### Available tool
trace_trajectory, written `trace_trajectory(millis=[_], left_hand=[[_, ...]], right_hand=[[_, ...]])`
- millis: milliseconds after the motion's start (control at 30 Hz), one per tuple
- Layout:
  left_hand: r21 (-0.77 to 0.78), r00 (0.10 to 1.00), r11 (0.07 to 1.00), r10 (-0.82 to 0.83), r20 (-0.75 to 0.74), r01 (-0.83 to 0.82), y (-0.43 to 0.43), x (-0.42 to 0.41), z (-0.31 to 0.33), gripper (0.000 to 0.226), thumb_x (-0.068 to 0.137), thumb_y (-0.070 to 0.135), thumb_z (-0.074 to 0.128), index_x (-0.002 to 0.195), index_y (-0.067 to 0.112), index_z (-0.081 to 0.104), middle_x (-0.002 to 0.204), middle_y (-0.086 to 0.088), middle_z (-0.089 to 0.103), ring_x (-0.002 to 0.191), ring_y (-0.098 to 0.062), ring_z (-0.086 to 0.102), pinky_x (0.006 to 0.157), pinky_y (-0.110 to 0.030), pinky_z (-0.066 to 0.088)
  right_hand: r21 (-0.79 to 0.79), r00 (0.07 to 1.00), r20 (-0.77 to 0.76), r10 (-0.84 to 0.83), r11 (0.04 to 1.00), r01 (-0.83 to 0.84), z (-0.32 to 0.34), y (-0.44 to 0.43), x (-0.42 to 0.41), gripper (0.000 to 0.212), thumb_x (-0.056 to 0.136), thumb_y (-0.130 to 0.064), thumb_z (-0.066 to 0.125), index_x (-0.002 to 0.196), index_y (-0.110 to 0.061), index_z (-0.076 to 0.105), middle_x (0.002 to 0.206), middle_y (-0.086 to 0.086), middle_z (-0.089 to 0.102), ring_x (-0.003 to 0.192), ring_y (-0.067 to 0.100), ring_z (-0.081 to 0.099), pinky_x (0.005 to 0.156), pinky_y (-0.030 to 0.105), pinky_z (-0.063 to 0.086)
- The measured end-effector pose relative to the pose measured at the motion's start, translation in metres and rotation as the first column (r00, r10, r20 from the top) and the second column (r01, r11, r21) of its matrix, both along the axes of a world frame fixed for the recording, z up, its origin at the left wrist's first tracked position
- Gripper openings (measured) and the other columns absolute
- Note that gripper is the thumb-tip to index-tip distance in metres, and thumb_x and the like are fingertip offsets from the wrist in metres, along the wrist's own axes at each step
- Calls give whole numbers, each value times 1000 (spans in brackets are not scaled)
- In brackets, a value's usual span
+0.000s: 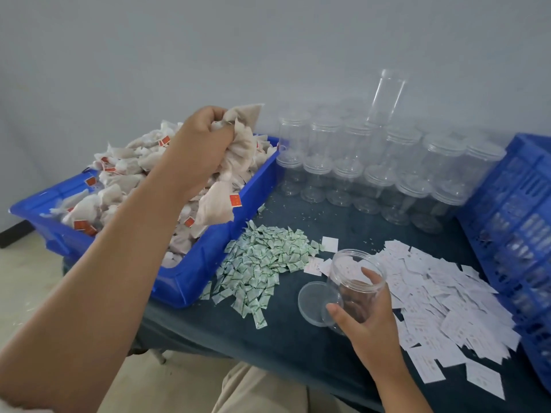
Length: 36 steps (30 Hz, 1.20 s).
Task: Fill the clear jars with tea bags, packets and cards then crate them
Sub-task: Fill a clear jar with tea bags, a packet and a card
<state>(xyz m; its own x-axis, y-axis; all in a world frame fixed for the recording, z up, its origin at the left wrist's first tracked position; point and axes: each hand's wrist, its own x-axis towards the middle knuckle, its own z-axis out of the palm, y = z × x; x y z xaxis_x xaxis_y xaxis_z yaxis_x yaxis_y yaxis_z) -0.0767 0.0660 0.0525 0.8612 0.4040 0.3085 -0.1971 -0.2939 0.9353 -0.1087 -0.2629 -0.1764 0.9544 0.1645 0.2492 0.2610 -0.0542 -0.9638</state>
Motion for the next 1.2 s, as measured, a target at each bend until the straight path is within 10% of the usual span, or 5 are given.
trace_trajectory(millis=[200, 433, 567, 967, 1200], left_hand=[[-16, 959, 965, -259, 112, 262, -63, -11, 43, 48, 98, 20, 38, 53, 24, 52, 43, 5, 44, 25, -16, 30, 48, -49, 15], [-127, 857, 848, -502, 117, 514, -117, 0, 56, 24, 93, 13, 35, 102, 6, 56, 42, 7, 35, 39, -28, 8, 38, -21, 20], [-145, 788, 775, -614, 55, 615, -153, 2, 45, 39, 95, 11, 33, 68, 14, 62, 38, 7, 26, 25, -16, 14, 36, -17, 21], [-78, 762, 768, -641, -90, 636, -182, 3, 16, 37, 91, 16, 40, 99, -18, 51, 41, -4, 33, 27, -23, 18, 43, -22, 24], [122, 750, 785, -517, -411, 608, -171, 3, -8, 29, 101, 27, 51, 106, 4, 68, 53, 3, 58, 28, -14, 38, 37, -20, 31]], right_hand=[[-36, 1000, -21, 10, 999, -11, -1, -1, 0, 86, 70, -30, 97, 135, -54, 48, 131, -11, 73, 116, 17, 75, 91, 27, 62], [-86, 999, -37, 2, 996, -5, 3, -2, -2, 93, 62, -66, 97, 138, -61, 43, 136, -22, 67, 122, 9, 71, 99, 34, 61], [-108, 999, -47, 17, 994, -22, 2, -2, -1, 101, 59, -69, 96, 144, -55, 42, 137, -25, 66, 125, 6, 68, 102, 36, 61], [-69, 999, -41, -6, 998, 3, 0, -4, -1, 95, 68, -49, 99, 144, -53, 42, 135, -20, 69, 122, 10, 71, 100, 35, 61], [-17, 999, -28, -44, 999, 43, 1, -4, -1, 91, 70, -48, 100, 141, -57, 44, 138, -15, 69, 123, 15, 72, 98, 40, 63]])
